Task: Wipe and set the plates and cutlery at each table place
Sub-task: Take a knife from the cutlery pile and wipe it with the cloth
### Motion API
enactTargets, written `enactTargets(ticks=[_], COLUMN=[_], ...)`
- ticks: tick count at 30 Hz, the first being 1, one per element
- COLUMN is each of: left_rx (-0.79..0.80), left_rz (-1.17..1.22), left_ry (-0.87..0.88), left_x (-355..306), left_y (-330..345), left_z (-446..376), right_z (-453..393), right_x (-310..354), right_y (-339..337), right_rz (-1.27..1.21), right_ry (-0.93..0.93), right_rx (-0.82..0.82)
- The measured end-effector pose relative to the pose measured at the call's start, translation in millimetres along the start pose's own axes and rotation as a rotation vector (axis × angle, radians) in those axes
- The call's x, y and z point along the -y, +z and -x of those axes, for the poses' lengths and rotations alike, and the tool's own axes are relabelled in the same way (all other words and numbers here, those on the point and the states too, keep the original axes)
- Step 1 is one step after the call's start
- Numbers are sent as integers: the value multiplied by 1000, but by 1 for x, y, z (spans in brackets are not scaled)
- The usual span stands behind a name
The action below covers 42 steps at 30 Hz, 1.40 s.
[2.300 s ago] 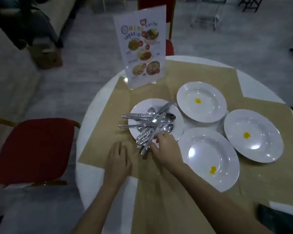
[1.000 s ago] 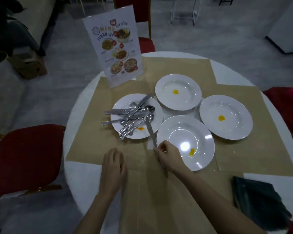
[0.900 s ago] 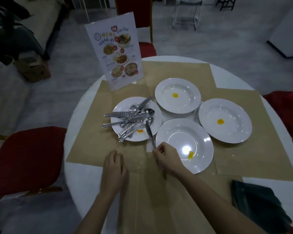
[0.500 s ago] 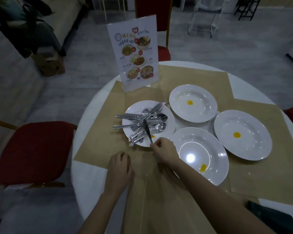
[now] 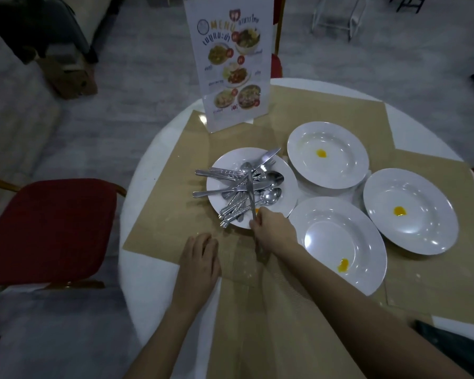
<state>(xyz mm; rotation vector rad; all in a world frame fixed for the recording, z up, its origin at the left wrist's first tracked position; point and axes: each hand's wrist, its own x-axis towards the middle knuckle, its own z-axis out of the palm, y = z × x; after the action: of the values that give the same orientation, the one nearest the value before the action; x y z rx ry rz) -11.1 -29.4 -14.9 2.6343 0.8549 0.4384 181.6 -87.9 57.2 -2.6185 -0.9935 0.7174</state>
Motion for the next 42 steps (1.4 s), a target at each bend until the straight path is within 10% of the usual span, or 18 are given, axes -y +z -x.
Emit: enactTargets(ticks=[10, 42], left_rx=[-12, 17], left_rz=[-80, -42], left_ry=[0, -131], left_x=[-3, -18], left_y=[1, -10], left_z=[0, -11], right_z=[-5, 34], right_x=[10, -19], right_y=[0, 29], right_rz=[188, -297], right_ry=[-46, -169], right_rx=[-23, 11])
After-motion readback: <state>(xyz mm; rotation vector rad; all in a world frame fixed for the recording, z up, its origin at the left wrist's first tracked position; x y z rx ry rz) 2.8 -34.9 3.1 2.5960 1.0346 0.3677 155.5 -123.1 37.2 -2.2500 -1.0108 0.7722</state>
